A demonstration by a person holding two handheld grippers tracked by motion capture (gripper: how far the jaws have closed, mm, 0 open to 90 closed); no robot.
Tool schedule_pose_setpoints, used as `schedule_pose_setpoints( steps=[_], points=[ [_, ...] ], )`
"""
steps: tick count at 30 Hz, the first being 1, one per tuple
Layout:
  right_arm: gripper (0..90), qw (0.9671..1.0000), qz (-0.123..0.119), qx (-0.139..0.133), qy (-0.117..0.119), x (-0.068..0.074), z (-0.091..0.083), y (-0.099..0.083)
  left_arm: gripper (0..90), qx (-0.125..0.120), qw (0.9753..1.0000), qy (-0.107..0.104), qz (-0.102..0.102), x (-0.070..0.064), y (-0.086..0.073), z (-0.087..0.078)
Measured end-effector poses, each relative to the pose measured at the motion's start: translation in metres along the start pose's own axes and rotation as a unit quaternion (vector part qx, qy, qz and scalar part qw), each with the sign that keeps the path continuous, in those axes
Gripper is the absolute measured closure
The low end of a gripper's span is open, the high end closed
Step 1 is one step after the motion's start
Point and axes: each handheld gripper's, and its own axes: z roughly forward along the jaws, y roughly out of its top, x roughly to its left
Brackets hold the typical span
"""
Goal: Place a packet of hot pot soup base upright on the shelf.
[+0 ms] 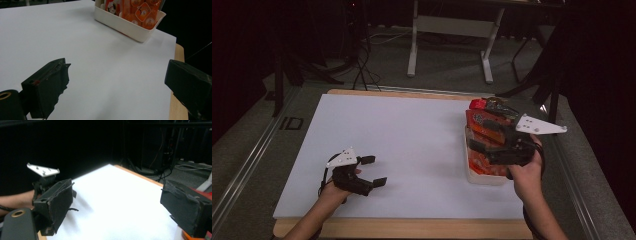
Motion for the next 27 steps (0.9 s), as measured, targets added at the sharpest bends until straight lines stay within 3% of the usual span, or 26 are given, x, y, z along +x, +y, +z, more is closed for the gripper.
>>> schedule_pose_setpoints(
  steps=[8, 12, 22, 27],
  points=[
    [11.2, 0.9997, -0.011, 0.02, 0.013, 0.008, 0.023, -0.021, 4.6, -0.001, 1.0, 0.0, 0.001, 0.0, 0.0, -0.001],
    [12.9, 0.9989, -0.014, 0.041, 0.019, 0.012, 0.038, -0.04, 4.6, -0.001, 1.0, -0.001, 0.0, 0.0, 0.0, -0.001],
    [12.9, 0.9965, -0.014, 0.074, 0.035, 0.019, 0.055, -0.069, 4.6, 0.0, 1.0, 0.002, 0.004, 0.0, 0.0, -0.001],
    [12.9, 0.9947, -0.003, 0.096, 0.038, 0.018, 0.06, -0.083, 4.6, 0.001, 1.0, 0.001, 0.003, 0.0, -0.001, -0.001]
  ],
)
